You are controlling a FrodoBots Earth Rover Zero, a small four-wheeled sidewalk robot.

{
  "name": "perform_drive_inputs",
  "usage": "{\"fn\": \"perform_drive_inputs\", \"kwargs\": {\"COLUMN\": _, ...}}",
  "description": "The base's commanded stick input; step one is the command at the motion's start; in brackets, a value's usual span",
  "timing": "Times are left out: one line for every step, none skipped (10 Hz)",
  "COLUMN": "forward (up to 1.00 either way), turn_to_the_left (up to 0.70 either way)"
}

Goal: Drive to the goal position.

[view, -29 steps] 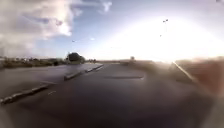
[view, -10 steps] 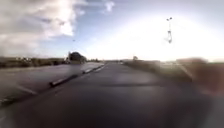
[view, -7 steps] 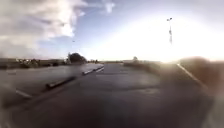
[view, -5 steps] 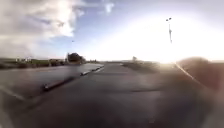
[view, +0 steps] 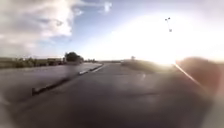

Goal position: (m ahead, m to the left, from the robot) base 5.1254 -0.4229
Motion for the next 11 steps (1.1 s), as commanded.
{"fn": "perform_drive_inputs", "kwargs": {"forward": 0.7, "turn_to_the_left": -0.06}}
{"fn": "perform_drive_inputs", "kwargs": {"forward": 0.7, "turn_to_the_left": -0.01}}
{"fn": "perform_drive_inputs", "kwargs": {"forward": 0.7, "turn_to_the_left": 0.0}}
{"fn": "perform_drive_inputs", "kwargs": {"forward": 0.7, "turn_to_the_left": 0.0}}
{"fn": "perform_drive_inputs", "kwargs": {"forward": 0.7, "turn_to_the_left": 0.0}}
{"fn": "perform_drive_inputs", "kwargs": {"forward": 0.7, "turn_to_the_left": 0.0}}
{"fn": "perform_drive_inputs", "kwargs": {"forward": 0.7, "turn_to_the_left": 0.0}}
{"fn": "perform_drive_inputs", "kwargs": {"forward": 0.7, "turn_to_the_left": 0.0}}
{"fn": "perform_drive_inputs", "kwargs": {"forward": 0.7, "turn_to_the_left": 0.0}}
{"fn": "perform_drive_inputs", "kwargs": {"forward": 0.7, "turn_to_the_left": 0.0}}
{"fn": "perform_drive_inputs", "kwargs": {"forward": 0.7, "turn_to_the_left": 0.0}}
